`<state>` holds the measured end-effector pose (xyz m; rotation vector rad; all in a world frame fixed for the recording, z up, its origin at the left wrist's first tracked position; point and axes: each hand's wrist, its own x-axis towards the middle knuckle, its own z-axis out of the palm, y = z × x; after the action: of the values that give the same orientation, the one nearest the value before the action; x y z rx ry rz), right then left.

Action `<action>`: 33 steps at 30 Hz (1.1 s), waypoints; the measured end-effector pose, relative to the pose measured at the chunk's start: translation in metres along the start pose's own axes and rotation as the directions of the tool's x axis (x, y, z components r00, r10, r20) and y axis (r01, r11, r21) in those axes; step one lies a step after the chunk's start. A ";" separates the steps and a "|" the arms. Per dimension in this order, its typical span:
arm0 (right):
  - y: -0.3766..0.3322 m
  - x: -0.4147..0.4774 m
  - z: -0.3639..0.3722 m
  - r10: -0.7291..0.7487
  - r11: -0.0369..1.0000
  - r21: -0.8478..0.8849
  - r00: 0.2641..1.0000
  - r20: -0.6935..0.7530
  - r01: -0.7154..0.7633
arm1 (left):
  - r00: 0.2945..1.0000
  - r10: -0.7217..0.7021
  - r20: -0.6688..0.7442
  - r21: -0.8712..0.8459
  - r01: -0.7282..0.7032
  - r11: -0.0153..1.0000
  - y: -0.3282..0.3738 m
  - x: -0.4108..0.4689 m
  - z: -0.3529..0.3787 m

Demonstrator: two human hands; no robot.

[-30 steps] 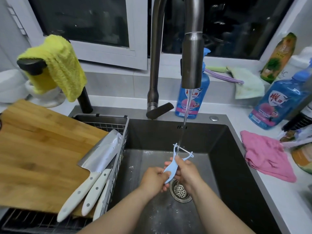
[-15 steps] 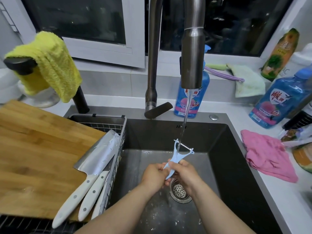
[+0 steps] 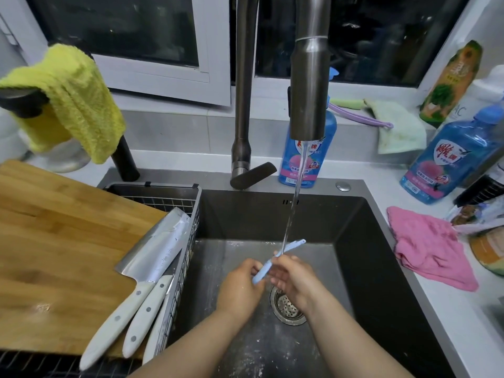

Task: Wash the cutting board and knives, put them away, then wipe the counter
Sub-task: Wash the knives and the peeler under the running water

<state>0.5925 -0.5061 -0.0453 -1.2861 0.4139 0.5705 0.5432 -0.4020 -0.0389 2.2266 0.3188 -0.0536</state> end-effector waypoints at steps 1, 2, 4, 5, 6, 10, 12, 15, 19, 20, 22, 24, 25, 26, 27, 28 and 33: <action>0.000 -0.001 0.000 -0.001 1.000 -0.002 1.000 0.018 0.001 | 0.999 -0.024 0.040 -0.096 0.028 0.995 -0.001 0.001 0.002; 0.001 -0.001 0.001 0.000 1.000 0.000 0.999 0.036 0.000 | 0.994 -0.051 0.098 -0.208 0.071 0.976 -0.001 0.001 0.004; 0.000 -0.003 -0.001 0.014 1.000 0.014 0.998 0.053 -0.014 | 0.968 -0.095 0.232 -0.401 0.183 0.898 0.006 0.001 0.005; 0.000 -0.004 -0.002 0.021 1.000 0.019 0.997 0.069 -0.022 | 0.953 -0.109 0.283 -0.431 0.227 0.873 0.009 0.001 0.004; 0.000 -0.005 -0.004 0.025 0.999 0.019 0.996 0.086 -0.027 | 0.946 -0.118 0.302 -0.413 0.241 0.878 0.011 0.002 0.002; 0.003 -0.007 -0.008 0.014 0.999 0.045 0.998 0.057 -0.016 | 0.941 -0.107 0.321 -0.421 0.243 0.874 0.011 0.005 -0.002; 0.002 -0.005 -0.007 0.003 0.994 0.111 1.000 0.031 -0.006 | 0.931 -0.104 0.351 -0.462 0.269 0.845 0.014 0.003 -0.003; -0.002 -0.005 -0.009 -0.039 0.976 0.215 0.998 0.046 0.029 | 0.912 -0.155 0.379 -0.518 0.348 0.782 0.013 -0.001 -0.005; -0.002 -0.003 -0.013 -0.080 0.984 0.162 0.996 0.047 0.072 | 0.914 -0.162 0.372 -0.493 0.343 0.799 0.008 0.000 -0.010; -0.001 -0.003 -0.013 -0.086 0.985 0.154 0.996 0.023 0.082 | 0.915 -0.154 0.374 -0.497 0.337 0.800 0.008 0.000 -0.011; -0.001 -0.002 -0.012 -0.080 0.985 0.153 0.996 -0.033 0.084 | 0.914 -0.137 0.381 -0.500 0.329 0.801 0.010 0.000 -0.011; -0.002 -0.004 -0.009 -0.080 0.987 0.141 0.997 -0.012 0.080 | 0.916 -0.126 0.382 -0.491 0.317 0.811 0.011 -0.002 -0.010; -0.002 -0.005 -0.008 -0.080 0.989 0.122 0.997 0.016 0.078 | 0.918 -0.125 0.377 -0.483 0.310 0.819 0.011 -0.002 -0.009; -0.001 -0.005 -0.007 -0.081 0.992 0.102 0.996 0.029 0.078 | 0.920 -0.122 0.371 -0.478 0.302 0.825 0.012 -0.002 -0.009; -0.001 -0.005 -0.006 -0.078 0.993 0.093 0.997 0.006 0.077 | 0.921 -0.120 0.370 -0.472 0.298 0.830 0.013 -0.002 -0.009; 0.000 -0.004 -0.005 -0.068 0.994 0.081 0.997 -0.043 0.072 | 0.920 -0.117 0.374 -0.467 0.296 0.833 0.013 -0.001 -0.009; 0.003 -0.003 -0.004 -0.030 0.998 0.058 0.992 -0.119 0.037 | 0.910 -0.083 0.406 -0.446 0.277 0.851 0.016 -0.003 -0.008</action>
<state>0.5890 -0.5101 -0.0467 -1.2709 0.5033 0.4522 0.5439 -0.4064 -0.0213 1.6219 0.2938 -0.4478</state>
